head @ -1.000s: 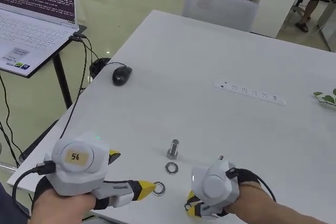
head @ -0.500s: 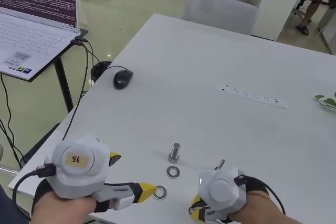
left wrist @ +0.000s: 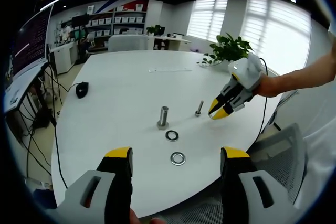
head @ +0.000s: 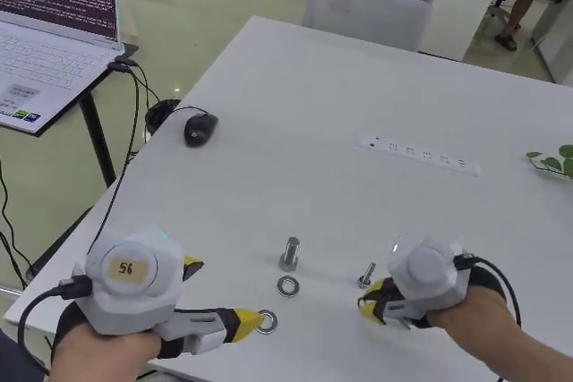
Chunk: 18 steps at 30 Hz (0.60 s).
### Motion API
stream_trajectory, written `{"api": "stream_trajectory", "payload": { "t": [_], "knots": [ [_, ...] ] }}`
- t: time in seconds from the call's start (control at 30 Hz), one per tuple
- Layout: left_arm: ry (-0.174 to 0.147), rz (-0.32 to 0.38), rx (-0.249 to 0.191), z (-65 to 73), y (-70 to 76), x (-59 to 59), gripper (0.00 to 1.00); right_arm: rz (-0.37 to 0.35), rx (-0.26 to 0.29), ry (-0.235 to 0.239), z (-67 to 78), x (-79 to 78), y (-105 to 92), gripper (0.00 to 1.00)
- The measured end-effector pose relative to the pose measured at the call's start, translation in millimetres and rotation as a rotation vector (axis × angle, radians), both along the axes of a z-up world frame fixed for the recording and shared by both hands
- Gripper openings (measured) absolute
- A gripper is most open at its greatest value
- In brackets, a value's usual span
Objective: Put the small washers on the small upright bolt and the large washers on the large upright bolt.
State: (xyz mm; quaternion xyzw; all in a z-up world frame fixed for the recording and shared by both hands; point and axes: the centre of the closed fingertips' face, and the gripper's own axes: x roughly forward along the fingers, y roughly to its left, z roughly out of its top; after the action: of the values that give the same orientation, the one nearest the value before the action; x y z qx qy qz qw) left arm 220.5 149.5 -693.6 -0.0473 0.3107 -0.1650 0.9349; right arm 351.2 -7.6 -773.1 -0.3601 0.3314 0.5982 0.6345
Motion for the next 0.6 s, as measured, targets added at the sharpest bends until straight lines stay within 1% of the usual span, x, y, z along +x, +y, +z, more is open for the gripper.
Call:
{"api": "stream_trajectory", "payload": {
  "t": [0.03, 0.07, 0.1, 0.27, 0.4, 0.47, 0.6],
  "knots": [
    [0.001, 0.001, 0.000, -0.2, 0.2, 0.0, 0.68, -0.023, 0.011, -0.006, 4.6, 7.3, -1.4, 0.13],
    [0.001, 0.002, -0.001, -0.3, 0.3, -0.1, 0.68, -0.029, 0.014, -0.008, 6.0, 9.8, -2.0, 0.13],
    [0.001, 0.004, -0.001, -0.1, 0.6, 0.0, 0.68, -0.052, 0.020, -0.015, 10.9, 18.3, -4.8, 0.13],
    [0.002, 0.008, -0.002, -0.9, 2.0, -0.3, 0.68, -0.077, 0.033, -0.034, 22.6, 34.8, -8.7, 0.13],
    [0.003, 0.009, -0.001, -0.5, 2.2, -0.3, 0.67, -0.060, 0.023, -0.047, 25.8, 41.5, -5.3, 0.13],
    [0.003, 0.011, -0.003, -0.3, 2.2, 0.3, 0.68, -0.049, 0.018, -0.046, 26.6, 42.3, -1.8, 0.13],
    [0.002, 0.011, -0.003, 0.5, 1.8, 0.5, 0.68, -0.032, 0.005, -0.043, 23.6, 43.6, 3.6, 0.13]
  ]
}}
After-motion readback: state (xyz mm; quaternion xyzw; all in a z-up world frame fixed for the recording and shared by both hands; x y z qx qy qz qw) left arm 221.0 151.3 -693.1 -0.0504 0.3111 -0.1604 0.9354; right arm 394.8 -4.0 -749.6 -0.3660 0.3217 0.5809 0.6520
